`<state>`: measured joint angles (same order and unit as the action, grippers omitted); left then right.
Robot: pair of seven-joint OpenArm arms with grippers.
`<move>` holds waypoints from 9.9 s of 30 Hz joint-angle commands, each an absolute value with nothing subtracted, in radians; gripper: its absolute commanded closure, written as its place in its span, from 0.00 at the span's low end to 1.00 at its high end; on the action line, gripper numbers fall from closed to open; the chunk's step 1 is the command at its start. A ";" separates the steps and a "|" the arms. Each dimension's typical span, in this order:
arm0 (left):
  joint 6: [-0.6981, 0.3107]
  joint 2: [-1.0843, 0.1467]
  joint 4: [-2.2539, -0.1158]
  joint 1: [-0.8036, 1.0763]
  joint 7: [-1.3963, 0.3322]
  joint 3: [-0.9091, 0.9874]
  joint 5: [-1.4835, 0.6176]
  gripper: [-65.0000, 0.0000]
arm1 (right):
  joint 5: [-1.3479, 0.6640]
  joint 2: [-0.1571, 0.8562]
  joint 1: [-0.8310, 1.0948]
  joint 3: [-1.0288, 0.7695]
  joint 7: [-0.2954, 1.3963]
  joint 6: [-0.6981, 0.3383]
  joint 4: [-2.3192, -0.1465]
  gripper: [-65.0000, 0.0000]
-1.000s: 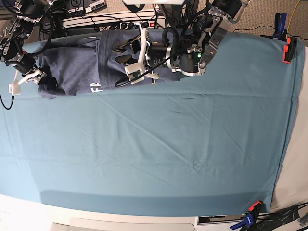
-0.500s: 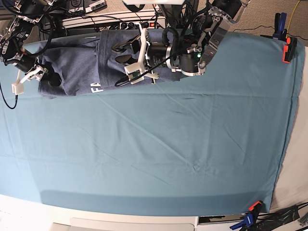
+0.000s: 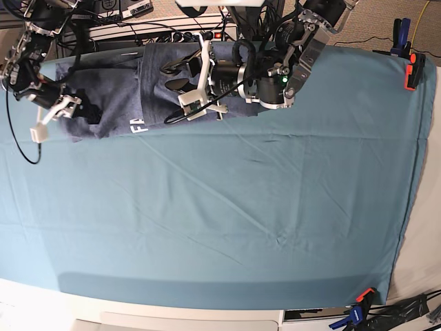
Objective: Fold the T-shirt properly
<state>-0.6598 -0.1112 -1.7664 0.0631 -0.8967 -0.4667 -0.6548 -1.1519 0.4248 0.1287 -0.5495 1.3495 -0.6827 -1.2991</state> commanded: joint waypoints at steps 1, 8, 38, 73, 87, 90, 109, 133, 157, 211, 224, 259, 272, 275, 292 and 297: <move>-0.665 -0.103 -1.781 0.052 -0.875 -0.468 -0.679 0.66 | -1.111 0.432 0.133 -0.524 1.396 -0.682 -1.301 0.36; -0.663 -0.103 -1.781 0.053 -0.875 -0.468 -0.668 0.66 | -1.111 0.433 0.133 -0.479 1.396 -0.681 -1.301 0.36; -0.642 -0.103 -1.785 0.035 -0.892 -0.404 -0.642 0.66 | -1.196 0.530 0.133 -0.479 1.396 -0.682 -1.302 1.00; -0.625 -0.413 -1.785 0.125 -0.953 0.249 -0.869 0.66 | -1.360 0.307 0.468 -0.479 1.396 -0.698 -2.141 1.00; -0.628 -0.413 -1.785 0.155 -0.950 0.249 -0.884 0.66 | -1.159 0.107 0.468 -0.365 1.396 -0.698 -2.141 1.00; -0.628 -0.413 -1.785 0.155 -0.950 0.249 -0.884 0.66 | -1.039 0.105 0.467 -0.271 1.319 -0.697 -2.141 1.00; -0.628 -0.413 -1.785 0.155 -0.951 0.249 -0.895 0.66 | -0.561 0.012 0.418 0.110 1.083 -0.447 -2.141 1.00; -0.628 -0.413 -1.785 0.155 -0.951 0.249 -0.902 0.66 | -0.426 -0.009 0.346 0.138 0.975 -0.362 -2.141 0.57; -0.628 -0.413 -1.785 0.155 -0.952 0.249 -0.902 0.66 | -0.424 -0.044 0.338 0.406 0.999 -0.362 -2.153 0.57; -0.628 -0.413 -1.785 0.155 -0.950 0.249 -0.902 0.66 | -0.350 0.031 0.566 0.146 1.138 -0.356 -2.356 1.00; -0.624 -0.413 -1.785 0.155 -0.962 0.249 -0.902 0.66 | -0.321 0.031 0.562 0.227 1.111 -0.417 -2.356 1.00; -0.690 -0.496 -2.020 0.532 -1.085 0.199 -0.962 1.00 | -0.165 0.060 -0.035 -0.002 1.021 -0.385 -1.811 1.00; -0.698 -0.497 -2.023 0.529 -0.970 -0.107 -0.637 1.00 | -0.175 0.093 -0.067 0.092 1.093 -0.479 -1.809 1.00; -0.698 -0.496 -2.039 0.517 -0.949 -0.173 -0.575 1.00 | -0.175 0.122 -0.066 0.091 1.103 -0.479 -1.809 1.00; -0.693 -0.476 -2.094 0.410 -0.860 -0.260 -0.546 1.00 | -0.172 0.183 -0.055 0.030 1.114 -0.478 -1.808 1.00; -0.697 -0.454 -2.093 0.413 -0.852 -0.268 -0.545 1.00 | -0.176 0.183 -0.046 0.026 1.114 -0.478 -1.807 1.00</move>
<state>-0.6895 -0.4515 -2.0773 0.4122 -0.8803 -0.2680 -0.5266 -0.1665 0.1772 -0.0326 0.0315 1.1267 -0.4763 -1.7916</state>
